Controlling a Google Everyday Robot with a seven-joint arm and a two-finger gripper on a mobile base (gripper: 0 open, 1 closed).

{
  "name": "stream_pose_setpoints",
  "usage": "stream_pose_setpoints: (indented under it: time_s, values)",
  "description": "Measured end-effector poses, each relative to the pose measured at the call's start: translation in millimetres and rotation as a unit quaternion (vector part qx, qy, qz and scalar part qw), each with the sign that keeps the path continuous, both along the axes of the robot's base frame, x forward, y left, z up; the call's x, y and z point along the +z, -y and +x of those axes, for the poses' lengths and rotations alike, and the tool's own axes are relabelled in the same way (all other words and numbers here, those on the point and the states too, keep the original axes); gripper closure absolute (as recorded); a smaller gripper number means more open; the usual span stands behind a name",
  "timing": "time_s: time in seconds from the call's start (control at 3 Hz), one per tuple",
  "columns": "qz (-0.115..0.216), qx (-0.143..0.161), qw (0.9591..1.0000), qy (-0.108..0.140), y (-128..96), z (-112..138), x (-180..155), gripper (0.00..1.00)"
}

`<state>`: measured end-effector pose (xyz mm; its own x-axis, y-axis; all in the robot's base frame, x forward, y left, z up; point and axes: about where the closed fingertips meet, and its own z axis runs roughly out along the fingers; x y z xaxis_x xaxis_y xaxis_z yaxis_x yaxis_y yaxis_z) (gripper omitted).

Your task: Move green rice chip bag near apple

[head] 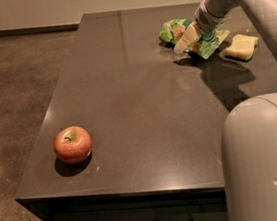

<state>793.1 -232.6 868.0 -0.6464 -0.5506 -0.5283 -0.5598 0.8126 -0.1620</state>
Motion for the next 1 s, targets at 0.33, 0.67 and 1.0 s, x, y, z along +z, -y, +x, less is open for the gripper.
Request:
stream_pose_setpoints:
  time_s: [0.33, 0.67, 1.0]
  values:
    - [-0.004, -0.001, 0.9999, -0.014, -5, 1, -4, 0.25]
    - [-0.005, 0.006, 0.9998, -0.020, -8, -4, -2, 0.49]
    - [-0.009, 0.023, 0.9995, -0.018, -13, -11, 5, 0.70]
